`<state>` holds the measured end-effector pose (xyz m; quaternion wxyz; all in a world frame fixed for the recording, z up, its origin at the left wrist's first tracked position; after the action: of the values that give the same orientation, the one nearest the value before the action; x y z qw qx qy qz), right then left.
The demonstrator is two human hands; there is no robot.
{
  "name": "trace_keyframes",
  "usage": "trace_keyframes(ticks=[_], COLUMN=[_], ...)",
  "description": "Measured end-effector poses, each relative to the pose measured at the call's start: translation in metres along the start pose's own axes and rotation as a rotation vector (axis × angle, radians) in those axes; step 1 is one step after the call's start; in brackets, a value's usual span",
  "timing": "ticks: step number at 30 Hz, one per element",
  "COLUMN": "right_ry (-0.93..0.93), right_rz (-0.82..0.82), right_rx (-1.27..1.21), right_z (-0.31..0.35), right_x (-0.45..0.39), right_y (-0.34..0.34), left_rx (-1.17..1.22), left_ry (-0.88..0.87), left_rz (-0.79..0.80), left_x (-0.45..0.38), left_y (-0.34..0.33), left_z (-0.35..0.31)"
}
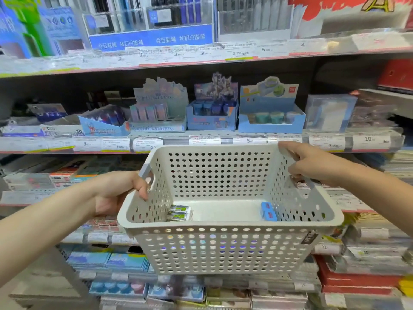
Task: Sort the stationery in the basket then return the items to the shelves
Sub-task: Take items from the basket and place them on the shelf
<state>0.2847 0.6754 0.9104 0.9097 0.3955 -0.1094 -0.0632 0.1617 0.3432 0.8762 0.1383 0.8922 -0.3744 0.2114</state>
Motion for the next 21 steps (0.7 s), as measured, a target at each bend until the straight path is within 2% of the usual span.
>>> trace_keyframes(ticks=[4, 8, 11, 12, 14, 18, 21], right_ry=[-0.035, -0.051, 0.096, 0.165, 0.188, 0.004, -0.099], right_rz=[-0.021, -0.135, -0.315, -0.315, -0.139, 0.378, 0.555], right_rx=[0.036, 0.272, 0.581, 0.649, 0.776, 1.007, 1.157], right_z=[0.009, 0.023, 0.051, 0.063, 0.080, 0.085, 0.075], right_x=[-0.011, -0.022, -0.017, -0.016, -0.022, -0.059, -0.088], right_y=[-0.012, -0.027, -0.040, -0.045, -0.060, -0.096, -0.119], left_rx=[-0.016, -0.022, -0.051, -0.047, -0.044, -0.059, -0.052], left_ry=[-0.022, -0.041, -0.035, -0.033, -0.047, -0.042, -0.033], left_rz=[0.050, 0.051, 0.031, 0.037, 0.030, -0.004, -0.010], left_x=[-0.002, -0.004, -0.006, -0.006, -0.005, -0.004, -0.007], left_y=[0.018, 0.038, 0.052, 0.054, 0.058, 0.058, 0.060], left_z=[0.000, 0.002, 0.007, 0.006, 0.004, 0.003, 0.003])
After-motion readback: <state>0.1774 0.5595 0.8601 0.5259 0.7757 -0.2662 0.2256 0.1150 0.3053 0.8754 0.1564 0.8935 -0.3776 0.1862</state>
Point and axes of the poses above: each hand's wrist, its own x-axis away from the middle knuckle, its own y-axis out of the back of the hand, z = x × y, the point moved 4 cm from there along -x, towards the middle knuckle, and after that the axes turned 8 degrees about z, right-handed, at the moved point
